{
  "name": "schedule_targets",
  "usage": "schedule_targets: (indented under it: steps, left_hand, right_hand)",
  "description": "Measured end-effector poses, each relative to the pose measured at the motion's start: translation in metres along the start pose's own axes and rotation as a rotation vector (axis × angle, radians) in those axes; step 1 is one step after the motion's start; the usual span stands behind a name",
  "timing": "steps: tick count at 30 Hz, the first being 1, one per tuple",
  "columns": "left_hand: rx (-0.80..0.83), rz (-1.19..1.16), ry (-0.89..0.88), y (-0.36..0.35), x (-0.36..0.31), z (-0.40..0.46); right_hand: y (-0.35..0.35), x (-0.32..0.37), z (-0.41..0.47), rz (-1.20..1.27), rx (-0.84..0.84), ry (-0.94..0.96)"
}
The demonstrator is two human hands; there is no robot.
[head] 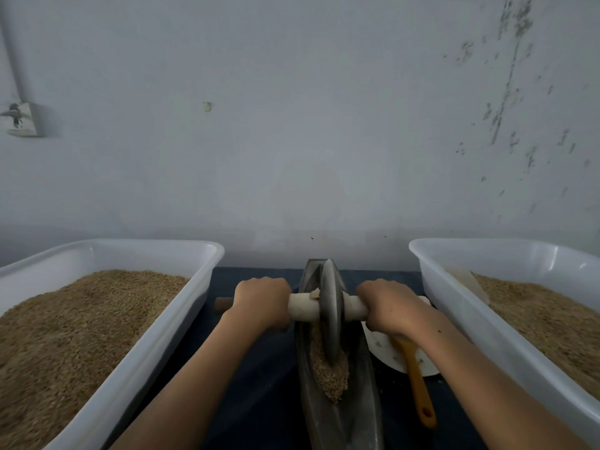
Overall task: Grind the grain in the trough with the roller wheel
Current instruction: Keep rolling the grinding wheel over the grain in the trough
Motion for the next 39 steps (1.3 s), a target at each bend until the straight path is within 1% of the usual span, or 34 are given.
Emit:
schedule_targets:
  steps: [4,7,10,16,18,21,26,28,29,32,36,39]
  left_hand:
    - [-0.163,0.011,0.037,0.006,-0.002,-0.001]
    - [-0.212,0.001,0.045,0.006,-0.003,-0.005]
    - [-0.137,0.007,0.025,0.004,-0.002,-0.003]
    - [0.117,-0.027,-0.04,-0.005,-0.001,-0.005]
    - [0.142,-0.044,-0.045,-0.007,0.0,-0.006]
    - [0.058,-0.03,-0.03,-0.004,0.0,-0.004]
    - [-0.218,0.015,0.002,0.008,-0.002,-0.003]
    - [-0.271,0.016,-0.001,0.008,-0.003,-0.003]
    - [-0.271,0.016,-0.004,0.008,-0.002,-0.003]
    - [-0.17,0.007,-0.041,0.005,-0.001,-0.001]
    - [0.05,-0.042,-0.065,-0.003,0.0,-0.001]
    - [0.145,-0.083,-0.074,-0.007,0.0,-0.002]
  right_hand:
    - [0.001,0.0,0.001,0.003,-0.183,-0.034]
    - [0.0,0.0,0.002,0.014,-0.226,-0.042]
    - [0.001,0.0,0.002,0.002,-0.155,-0.034]
    - [-0.002,0.0,-0.006,0.011,0.111,0.028]
    - [-0.002,0.001,-0.007,0.012,0.133,0.022]
    - [-0.001,0.001,-0.002,0.014,0.051,0.001]
    - [0.002,0.0,0.002,0.018,-0.167,-0.036]
    - [0.002,0.001,0.003,0.022,-0.208,-0.042]
    - [0.002,0.001,0.003,0.022,-0.204,-0.043]
    - [0.004,0.001,0.001,0.003,-0.143,-0.033]
    - [0.002,0.003,-0.005,-0.012,0.053,0.005]
    - [0.001,0.003,-0.01,0.02,0.13,0.014]
Point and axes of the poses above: each hand's wrist, its own z-axis towards the middle knuckle, its own y-axis out of the back of the hand, x = y × z, the point moved 7 cm from there along z, towards the middle knuckle, and after that the axes turned 4 degrees about -x, right-handed, at the moved point
